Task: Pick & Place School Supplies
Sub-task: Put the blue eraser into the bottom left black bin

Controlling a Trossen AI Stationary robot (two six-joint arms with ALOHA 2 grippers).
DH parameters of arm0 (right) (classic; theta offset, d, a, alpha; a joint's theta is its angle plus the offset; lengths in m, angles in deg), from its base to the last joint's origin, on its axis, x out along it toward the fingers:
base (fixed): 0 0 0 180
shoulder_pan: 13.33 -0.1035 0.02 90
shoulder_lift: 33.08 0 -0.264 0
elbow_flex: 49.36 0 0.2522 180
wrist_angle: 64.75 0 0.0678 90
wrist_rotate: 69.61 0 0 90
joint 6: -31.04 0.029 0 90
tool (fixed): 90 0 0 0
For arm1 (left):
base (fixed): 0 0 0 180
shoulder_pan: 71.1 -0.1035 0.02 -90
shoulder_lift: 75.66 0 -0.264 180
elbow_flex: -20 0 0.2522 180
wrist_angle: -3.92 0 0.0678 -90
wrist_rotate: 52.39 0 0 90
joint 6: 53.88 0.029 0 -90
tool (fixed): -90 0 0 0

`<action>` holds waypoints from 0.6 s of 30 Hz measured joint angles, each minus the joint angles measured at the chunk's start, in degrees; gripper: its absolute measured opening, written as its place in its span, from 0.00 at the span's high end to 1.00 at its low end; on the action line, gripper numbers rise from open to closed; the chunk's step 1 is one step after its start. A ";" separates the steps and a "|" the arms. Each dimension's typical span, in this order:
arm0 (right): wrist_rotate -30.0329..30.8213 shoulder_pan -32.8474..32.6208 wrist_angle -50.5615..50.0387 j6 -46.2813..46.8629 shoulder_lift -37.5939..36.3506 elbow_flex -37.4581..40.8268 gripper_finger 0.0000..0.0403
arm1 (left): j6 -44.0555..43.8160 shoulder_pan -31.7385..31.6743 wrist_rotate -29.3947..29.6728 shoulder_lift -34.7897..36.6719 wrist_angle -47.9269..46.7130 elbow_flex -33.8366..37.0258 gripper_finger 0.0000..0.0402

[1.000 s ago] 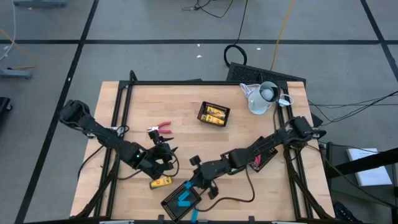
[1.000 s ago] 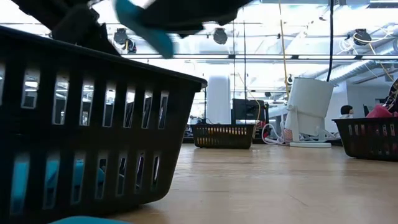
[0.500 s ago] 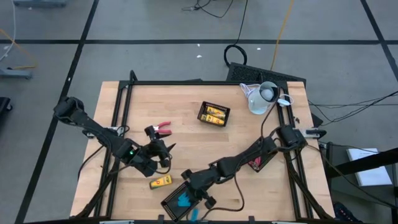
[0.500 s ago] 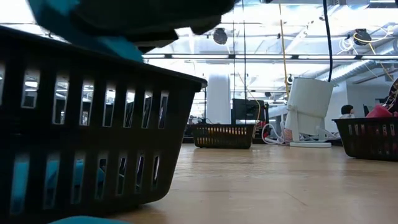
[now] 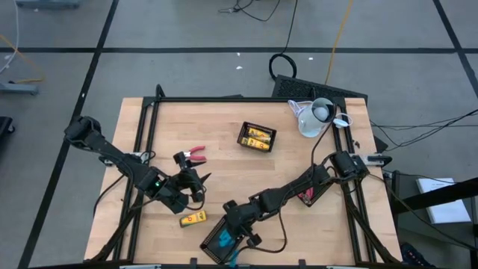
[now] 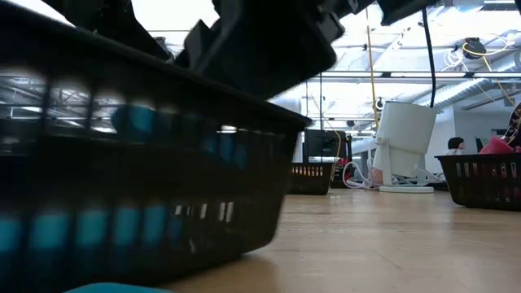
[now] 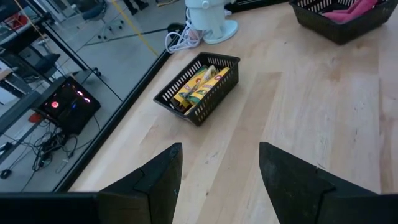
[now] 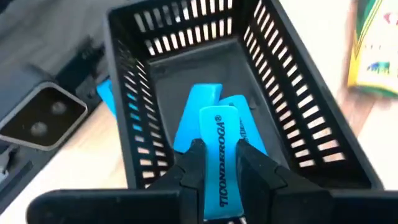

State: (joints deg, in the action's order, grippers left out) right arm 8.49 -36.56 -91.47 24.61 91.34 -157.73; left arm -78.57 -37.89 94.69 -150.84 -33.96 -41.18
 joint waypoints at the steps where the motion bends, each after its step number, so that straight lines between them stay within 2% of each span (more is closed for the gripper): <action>1: 0.17 -0.02 -0.84 0.06 0.00 0.00 0.87 | 0.00 0.04 0.02 0.00 -0.02 0.00 0.47; 6: 3.86 0.03 -6.87 1.12 0.00 0.00 0.87 | 0.00 0.02 0.02 0.00 -0.04 0.00 0.47; 11: 10.13 0.48 -13.76 1.31 -0.22 0.00 0.87 | 0.26 0.02 0.02 0.00 -0.10 0.00 0.47; 18: 16.50 3.55 -19.48 1.24 -0.32 -0.02 0.87 | 0.29 0.02 0.02 0.00 -0.62 0.00 0.47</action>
State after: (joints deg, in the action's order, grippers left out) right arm 25.00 -33.01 -110.95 25.85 91.02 -157.75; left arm -78.29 -37.87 94.71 -150.84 -34.58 -41.18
